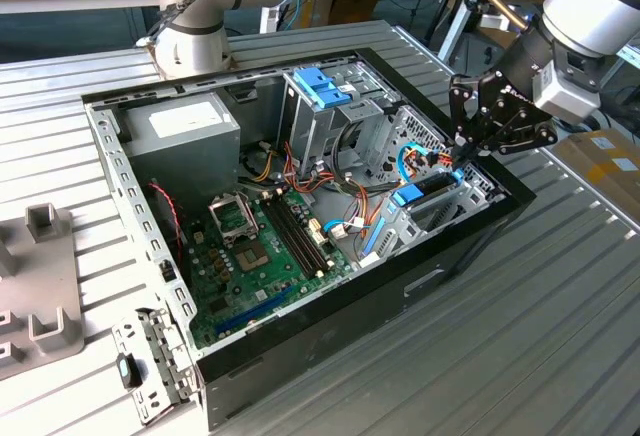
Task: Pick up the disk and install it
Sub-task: 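Insert the first disk wire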
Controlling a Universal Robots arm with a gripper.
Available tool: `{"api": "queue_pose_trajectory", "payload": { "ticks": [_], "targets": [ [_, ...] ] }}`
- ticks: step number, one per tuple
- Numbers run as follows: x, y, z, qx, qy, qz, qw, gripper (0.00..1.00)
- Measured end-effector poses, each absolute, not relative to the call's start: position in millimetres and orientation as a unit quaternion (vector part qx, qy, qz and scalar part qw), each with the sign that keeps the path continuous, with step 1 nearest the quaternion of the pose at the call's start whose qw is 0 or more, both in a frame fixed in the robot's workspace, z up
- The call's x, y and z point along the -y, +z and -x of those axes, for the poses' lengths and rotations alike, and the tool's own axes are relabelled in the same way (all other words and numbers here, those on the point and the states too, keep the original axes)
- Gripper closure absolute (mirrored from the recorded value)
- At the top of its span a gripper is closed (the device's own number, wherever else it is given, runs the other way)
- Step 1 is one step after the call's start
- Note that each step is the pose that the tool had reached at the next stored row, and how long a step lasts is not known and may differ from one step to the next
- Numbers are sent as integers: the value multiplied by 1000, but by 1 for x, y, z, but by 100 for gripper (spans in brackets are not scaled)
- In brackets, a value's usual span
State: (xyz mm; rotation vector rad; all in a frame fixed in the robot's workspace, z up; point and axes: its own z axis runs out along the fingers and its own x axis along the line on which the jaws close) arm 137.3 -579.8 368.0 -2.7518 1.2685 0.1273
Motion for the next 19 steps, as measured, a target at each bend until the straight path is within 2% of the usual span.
{"api": "queue_pose_trajectory", "payload": {
  "ticks": [19],
  "targets": [
    [580, 368, -137, -435, 41, 898, 55, 83]
  ]
}}
